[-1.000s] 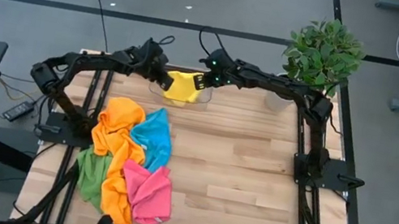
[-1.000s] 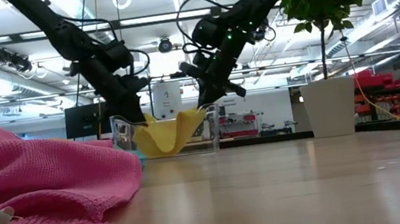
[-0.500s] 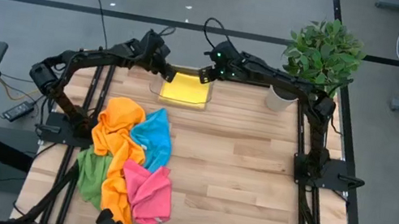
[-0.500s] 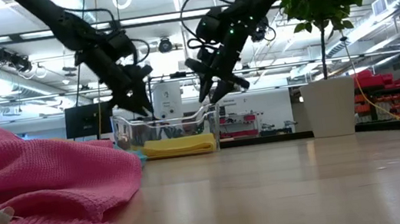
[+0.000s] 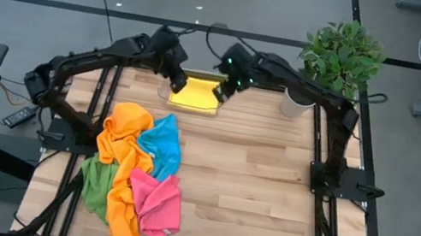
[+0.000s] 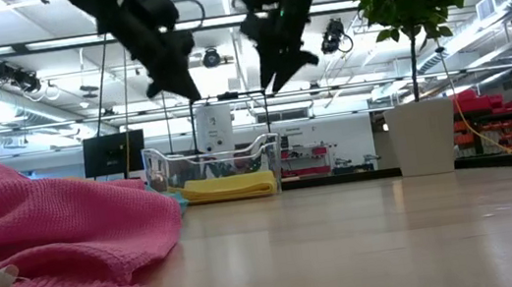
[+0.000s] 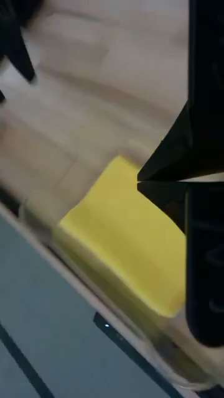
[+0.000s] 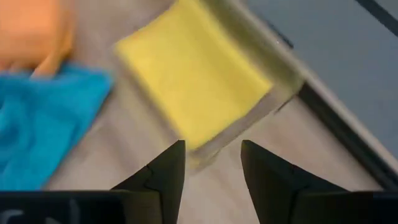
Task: Fold microfiber towels
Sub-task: Fold the orange microfiber towel
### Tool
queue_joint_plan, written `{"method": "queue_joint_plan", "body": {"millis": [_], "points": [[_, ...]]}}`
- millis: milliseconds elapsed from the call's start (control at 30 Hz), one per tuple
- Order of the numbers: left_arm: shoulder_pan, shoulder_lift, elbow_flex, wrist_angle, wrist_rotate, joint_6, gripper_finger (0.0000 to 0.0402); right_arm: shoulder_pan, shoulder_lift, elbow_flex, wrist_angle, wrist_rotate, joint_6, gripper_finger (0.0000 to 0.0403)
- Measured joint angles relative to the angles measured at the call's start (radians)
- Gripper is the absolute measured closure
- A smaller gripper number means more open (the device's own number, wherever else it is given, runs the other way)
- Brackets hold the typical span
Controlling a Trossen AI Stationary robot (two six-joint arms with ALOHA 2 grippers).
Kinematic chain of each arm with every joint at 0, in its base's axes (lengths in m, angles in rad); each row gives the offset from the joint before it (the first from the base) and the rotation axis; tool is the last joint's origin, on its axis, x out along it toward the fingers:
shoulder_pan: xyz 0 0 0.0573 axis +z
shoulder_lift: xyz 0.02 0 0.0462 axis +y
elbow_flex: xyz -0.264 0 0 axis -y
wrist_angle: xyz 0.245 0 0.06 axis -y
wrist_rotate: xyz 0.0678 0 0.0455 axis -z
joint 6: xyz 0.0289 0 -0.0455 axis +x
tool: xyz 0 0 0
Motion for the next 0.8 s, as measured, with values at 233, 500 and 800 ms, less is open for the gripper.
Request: {"method": "queue_joint_plan", "body": {"millis": [233, 500, 800], "points": [[-0.168, -0.122, -0.009, -0.332, 0.004, -0.037, 0.0395, 0.148, -0.224, -0.274, 0.103, -0.063, 0.041, 0.0253], [-0.411, -0.174, -0.161, -0.457, 0.0, -0.413, 0.0353, 0.263, -0.478, -0.815, 0.648, -0.21, 0.204, 0.026], [-0.548, -0.164, -0.274, -0.538, -0.354, -0.314, 0.0233, 0.389, -0.489, -1.038, 0.903, -0.203, 0.351, 0.026]]}}
